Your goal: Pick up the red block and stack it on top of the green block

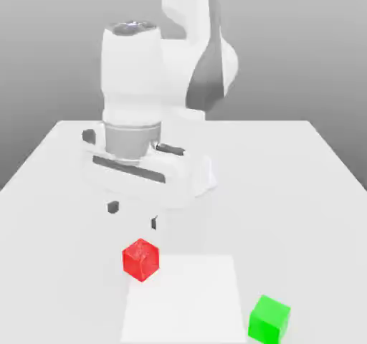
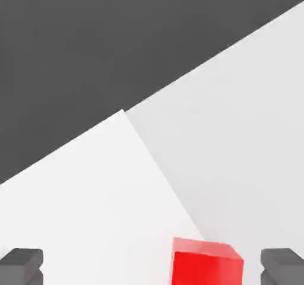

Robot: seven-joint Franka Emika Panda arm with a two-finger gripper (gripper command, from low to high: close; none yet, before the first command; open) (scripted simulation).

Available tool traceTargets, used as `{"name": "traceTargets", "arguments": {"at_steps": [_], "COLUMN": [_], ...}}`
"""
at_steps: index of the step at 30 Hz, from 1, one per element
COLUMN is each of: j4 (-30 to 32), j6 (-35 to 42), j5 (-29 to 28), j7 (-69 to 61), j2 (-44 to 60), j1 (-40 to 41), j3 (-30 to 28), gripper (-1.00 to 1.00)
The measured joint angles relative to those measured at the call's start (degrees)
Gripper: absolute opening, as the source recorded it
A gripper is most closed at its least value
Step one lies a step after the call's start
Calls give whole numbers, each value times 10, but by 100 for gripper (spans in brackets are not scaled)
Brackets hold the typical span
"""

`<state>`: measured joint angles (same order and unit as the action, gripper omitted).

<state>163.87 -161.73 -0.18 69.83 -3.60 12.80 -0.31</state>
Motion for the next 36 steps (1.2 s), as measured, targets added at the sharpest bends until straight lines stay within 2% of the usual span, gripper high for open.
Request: {"name": "traceTargets", "arguments": {"at_steps": [6,7,14,21,24,33,36], "j4": [-7,-9,-9,9,-33,-217,-243], "j6": [-110,-123,-125,-13,26,128,105], "j5": [5,5,4,3,2,-24,-48], "j7": [4,4,5,6,-38,-203,-210], "j2": [132,147,149,18,21,106,156], "j1": [3,3,5,10,-36,-155,-170], "j3": [0,1,2,7,26,115,119], "gripper": [0,-100,-100,-100,-100,-100,-100]}}
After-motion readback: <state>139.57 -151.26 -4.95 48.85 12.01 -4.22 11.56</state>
